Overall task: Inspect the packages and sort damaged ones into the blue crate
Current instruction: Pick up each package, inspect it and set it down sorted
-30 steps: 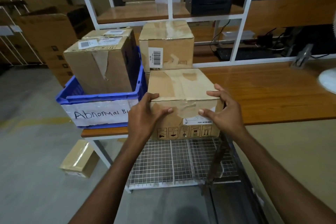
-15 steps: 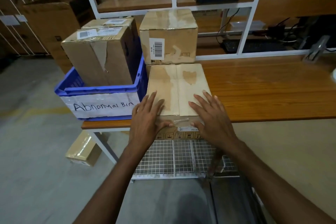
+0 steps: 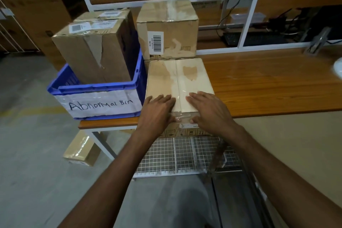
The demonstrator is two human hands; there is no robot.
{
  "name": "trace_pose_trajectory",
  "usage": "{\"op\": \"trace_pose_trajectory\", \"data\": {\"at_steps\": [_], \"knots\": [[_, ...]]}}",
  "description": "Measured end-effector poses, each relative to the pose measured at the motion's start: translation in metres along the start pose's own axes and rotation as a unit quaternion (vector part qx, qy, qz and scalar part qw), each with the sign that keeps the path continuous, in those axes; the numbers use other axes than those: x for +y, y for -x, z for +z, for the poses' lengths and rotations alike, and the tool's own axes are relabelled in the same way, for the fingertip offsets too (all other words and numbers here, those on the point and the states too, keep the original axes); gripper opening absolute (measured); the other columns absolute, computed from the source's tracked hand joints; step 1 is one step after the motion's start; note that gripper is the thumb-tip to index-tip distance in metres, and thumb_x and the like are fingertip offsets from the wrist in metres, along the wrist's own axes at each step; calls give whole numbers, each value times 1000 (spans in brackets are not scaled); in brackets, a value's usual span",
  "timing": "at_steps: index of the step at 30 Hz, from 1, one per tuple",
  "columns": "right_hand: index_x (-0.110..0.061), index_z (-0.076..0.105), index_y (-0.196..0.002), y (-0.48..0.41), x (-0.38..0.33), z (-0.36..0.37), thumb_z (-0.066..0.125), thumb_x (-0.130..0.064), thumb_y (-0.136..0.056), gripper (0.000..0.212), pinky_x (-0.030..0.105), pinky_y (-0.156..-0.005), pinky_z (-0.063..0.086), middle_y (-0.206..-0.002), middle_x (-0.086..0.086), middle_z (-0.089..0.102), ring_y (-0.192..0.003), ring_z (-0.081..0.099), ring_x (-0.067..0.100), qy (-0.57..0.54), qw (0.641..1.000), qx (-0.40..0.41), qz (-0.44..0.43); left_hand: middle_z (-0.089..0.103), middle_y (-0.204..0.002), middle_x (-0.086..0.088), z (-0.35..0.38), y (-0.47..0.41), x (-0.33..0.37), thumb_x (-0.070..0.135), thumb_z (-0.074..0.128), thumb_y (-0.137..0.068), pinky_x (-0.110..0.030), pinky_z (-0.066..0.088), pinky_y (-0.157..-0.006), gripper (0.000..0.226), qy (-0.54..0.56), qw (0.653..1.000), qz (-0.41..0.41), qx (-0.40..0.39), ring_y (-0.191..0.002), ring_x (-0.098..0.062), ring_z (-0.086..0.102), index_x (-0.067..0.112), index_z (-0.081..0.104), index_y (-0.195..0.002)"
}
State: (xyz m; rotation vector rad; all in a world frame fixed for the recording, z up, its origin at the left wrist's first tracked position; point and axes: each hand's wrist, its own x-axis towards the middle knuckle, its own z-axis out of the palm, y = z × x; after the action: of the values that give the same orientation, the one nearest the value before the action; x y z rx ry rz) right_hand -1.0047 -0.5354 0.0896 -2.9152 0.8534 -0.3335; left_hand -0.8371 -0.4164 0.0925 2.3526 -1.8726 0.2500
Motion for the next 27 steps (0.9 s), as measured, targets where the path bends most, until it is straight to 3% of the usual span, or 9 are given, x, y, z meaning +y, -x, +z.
{"op": "trace_pose_trajectory", "data": {"at_steps": [3,7,9,11,13,15,17,21,27], "knots": [[-26,38,-159,-2,0,2,76,-46,-89,81,38,-123,16,-166,-4,37,-153,27,19,-15,1000,19,8,48,-158,2,2,-2,-1,52,68,-92,-48,30,-118,65,21,1000,-9,11,-146,-20,42,23,51,-148],[-29,42,-157,11,-3,15,80,-44,-86,82,48,-125,14,-167,3,32,-155,18,26,-49,995,61,62,24,-170,-1,19,17,-1,54,67,-92,-65,20,-120,77,37,997,-72,18,-157,-26,19,34,34,-158],[-31,38,-158,28,-4,26,82,-44,-85,86,50,-122,22,-171,4,18,-157,14,28,-117,979,98,133,10,-172,-7,30,32,1,50,76,-85,-68,25,-118,84,81,988,-118,66,-157,-35,13,34,36,-157],[-33,32,-160,41,-4,35,84,-35,-86,91,39,-112,37,-172,-1,9,-155,20,25,-224,948,118,195,7,-171,-8,42,47,2,38,85,-81,-60,39,-115,86,195,957,-162,138,-155,-36,21,29,41,-154],[-37,28,-161,48,-8,37,82,-27,-89,90,32,-103,39,-171,-7,12,-152,29,21,-282,927,111,220,17,-167,-7,45,57,8,31,85,-83,-45,52,-104,87,316,909,-216,162,-146,-28,37,30,37,-156],[-37,33,-159,50,-12,34,82,-23,-89,86,36,-108,39,-168,-8,25,-149,34,20,-293,921,130,221,35,-159,-4,42,62,12,31,82,-87,-30,49,-94,84,347,890,-233,185,-137,-19,43,31,35,-156],[-37,38,-156,50,-16,21,84,-23,-87,84,43,-112,44,-163,-8,37,-145,40,18,-291,916,170,220,44,-154,0,32,63,14,34,81,-87,-30,48,-94,80,341,883,-231,225,-135,-16,46,30,37,-155],[-46,30,-155,43,-20,-23,82,-32,-87,87,54,-94,58,-150,-4,53,-129,57,22,-307,899,248,192,53,-152,4,-13,56,14,53,77,-87,-34,48,-90,85,337,864,-262,267,-130,-20,55,35,31,-157],[-45,37,-150,16,-24,-83,73,-47,-93,67,44,-99,53,-146,-10,56,-124,58,18,-313,883,300,182,65,-134,9,-80,28,8,54,71,-91,-30,47,-89,54,317,849,-249,342,-120,-13,60,33,57,-139]]}}
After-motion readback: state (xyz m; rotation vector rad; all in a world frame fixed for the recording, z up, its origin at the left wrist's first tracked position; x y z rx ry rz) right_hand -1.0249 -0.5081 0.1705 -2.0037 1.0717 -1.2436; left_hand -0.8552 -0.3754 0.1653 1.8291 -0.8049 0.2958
